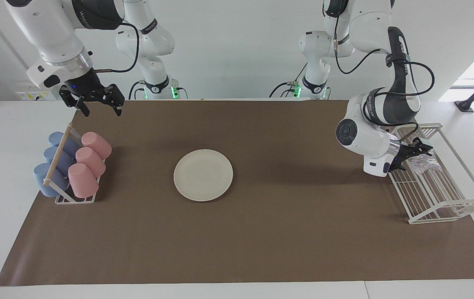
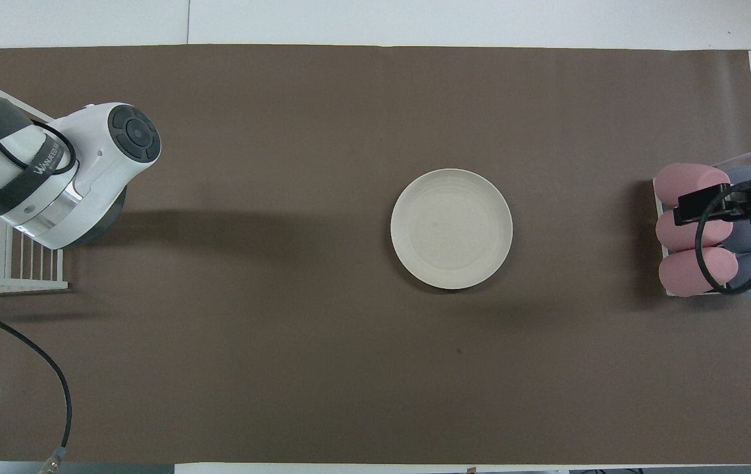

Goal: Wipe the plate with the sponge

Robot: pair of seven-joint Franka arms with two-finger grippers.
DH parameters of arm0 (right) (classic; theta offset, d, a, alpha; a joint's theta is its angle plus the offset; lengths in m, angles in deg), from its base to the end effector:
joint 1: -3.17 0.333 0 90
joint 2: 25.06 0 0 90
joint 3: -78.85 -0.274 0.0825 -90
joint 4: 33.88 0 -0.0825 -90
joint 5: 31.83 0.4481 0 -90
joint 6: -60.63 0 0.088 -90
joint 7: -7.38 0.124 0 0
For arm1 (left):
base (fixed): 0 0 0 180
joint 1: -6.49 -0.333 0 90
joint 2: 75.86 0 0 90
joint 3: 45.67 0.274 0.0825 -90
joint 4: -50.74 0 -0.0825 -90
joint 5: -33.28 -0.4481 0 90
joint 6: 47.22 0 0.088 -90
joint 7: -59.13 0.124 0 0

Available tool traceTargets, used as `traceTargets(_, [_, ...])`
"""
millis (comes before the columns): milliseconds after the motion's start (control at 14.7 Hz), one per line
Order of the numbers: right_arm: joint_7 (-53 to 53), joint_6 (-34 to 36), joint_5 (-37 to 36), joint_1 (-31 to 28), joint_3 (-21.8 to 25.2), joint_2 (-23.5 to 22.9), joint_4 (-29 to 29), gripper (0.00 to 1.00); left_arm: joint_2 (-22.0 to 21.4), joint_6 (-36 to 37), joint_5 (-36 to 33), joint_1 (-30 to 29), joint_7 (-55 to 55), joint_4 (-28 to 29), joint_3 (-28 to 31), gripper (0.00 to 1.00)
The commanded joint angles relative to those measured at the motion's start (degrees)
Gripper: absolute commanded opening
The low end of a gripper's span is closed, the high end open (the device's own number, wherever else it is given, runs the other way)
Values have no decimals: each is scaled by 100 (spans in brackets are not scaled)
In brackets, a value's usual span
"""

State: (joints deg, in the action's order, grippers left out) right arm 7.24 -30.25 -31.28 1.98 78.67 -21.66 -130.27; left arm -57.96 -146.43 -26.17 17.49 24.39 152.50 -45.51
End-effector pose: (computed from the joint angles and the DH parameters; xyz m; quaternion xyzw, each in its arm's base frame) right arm 0.6012 -0.0094 0.5433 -0.9998 0.0078 0.0184 0.0049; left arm 0.6642 -0.0323 0.3178 -0.8701 -0.0155 -0.0391 0.4912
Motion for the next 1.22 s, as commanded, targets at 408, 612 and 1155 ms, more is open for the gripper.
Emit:
traceTargets(408, [84, 149, -258, -92, -96, -14, 68, 100, -585, 929, 3276, -80, 546, -1386, 54, 100])
traceTargets(612, [84, 149, -249, -101, -87, 21, 15, 100, -1305, 1271, 4613, -414, 1125, -1317, 63, 100])
traceTargets(1155, [93, 158, -249, -101, -87, 39, -3, 100, -2300, 1230, 6066, -538, 1892, -376, 98, 100])
